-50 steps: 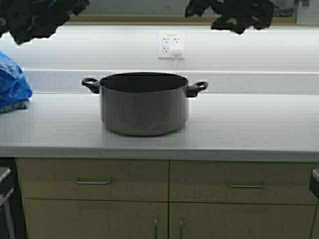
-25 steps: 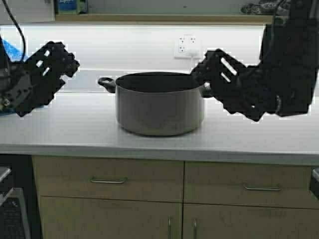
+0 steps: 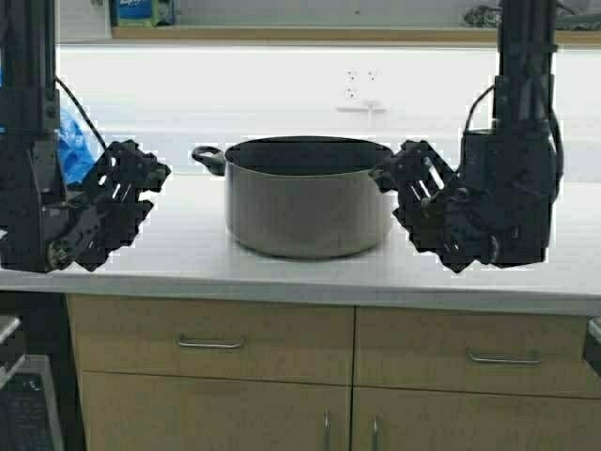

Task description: Open the cabinet, put the pot inside, then close it

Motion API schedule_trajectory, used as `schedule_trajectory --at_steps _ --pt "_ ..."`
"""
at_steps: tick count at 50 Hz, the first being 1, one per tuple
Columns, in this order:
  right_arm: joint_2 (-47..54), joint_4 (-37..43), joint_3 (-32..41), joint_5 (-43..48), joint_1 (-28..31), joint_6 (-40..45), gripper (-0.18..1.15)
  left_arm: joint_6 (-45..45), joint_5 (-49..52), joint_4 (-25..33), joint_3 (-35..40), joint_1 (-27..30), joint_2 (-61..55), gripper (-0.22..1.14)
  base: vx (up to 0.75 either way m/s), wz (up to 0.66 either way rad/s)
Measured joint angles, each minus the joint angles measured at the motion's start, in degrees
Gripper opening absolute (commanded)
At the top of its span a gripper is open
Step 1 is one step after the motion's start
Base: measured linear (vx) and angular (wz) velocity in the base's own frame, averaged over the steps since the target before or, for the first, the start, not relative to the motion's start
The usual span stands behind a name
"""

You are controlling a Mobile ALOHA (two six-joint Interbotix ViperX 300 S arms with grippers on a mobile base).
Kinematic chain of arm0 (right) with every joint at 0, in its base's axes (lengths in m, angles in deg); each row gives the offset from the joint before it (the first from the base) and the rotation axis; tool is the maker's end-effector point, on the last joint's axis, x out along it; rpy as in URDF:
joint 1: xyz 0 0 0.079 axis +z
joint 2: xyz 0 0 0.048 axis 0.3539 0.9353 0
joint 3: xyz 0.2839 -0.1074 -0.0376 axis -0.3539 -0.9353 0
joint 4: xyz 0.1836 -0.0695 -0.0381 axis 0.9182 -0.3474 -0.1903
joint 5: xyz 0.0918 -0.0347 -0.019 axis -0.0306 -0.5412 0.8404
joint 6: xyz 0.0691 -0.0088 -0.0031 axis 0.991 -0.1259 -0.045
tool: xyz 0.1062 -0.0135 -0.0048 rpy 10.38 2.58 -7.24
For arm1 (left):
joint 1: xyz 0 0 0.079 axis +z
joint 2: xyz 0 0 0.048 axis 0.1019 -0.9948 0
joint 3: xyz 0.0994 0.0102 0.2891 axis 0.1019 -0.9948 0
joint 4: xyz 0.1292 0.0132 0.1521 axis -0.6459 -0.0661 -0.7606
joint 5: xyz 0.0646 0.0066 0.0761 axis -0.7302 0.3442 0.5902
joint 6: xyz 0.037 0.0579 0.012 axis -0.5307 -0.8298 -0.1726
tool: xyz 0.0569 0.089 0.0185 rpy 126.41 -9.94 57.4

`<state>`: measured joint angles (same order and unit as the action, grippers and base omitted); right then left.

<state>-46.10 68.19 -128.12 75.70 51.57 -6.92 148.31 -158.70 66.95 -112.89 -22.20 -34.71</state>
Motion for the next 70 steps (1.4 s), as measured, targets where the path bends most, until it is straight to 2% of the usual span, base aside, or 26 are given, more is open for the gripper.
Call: schedule_trajectory --at_steps 6,22,53,62,70 --pt "2.99 -4.48 2.99 0.97 -2.81 2.2 0.94 0.7 0.0 -3.87 2.81 2.72 -2.72 0.88 0.01 0.01" --pt "7.29 -3.52 7.38 1.32 -2.99 2.64 0.94 0.97 0.0 -4.22 7.29 3.78 -4.48 0.88 0.07 0.03" --pt "7.38 5.36 2.02 9.84 -3.34 3.08 0.94 1.49 0.18 -7.56 7.38 3.87 -4.39 0.88 0.21 -0.01" --pt "8.0 9.58 4.13 9.84 -3.34 3.16 0.94 1.76 0.7 -7.65 9.32 3.78 -4.48 0.88 0.1 0.0" --pt "10.37 11.07 8.35 9.93 -4.13 4.83 0.94 2.9 3.78 -7.65 14.06 3.87 -5.19 0.88 0.04 0.0"
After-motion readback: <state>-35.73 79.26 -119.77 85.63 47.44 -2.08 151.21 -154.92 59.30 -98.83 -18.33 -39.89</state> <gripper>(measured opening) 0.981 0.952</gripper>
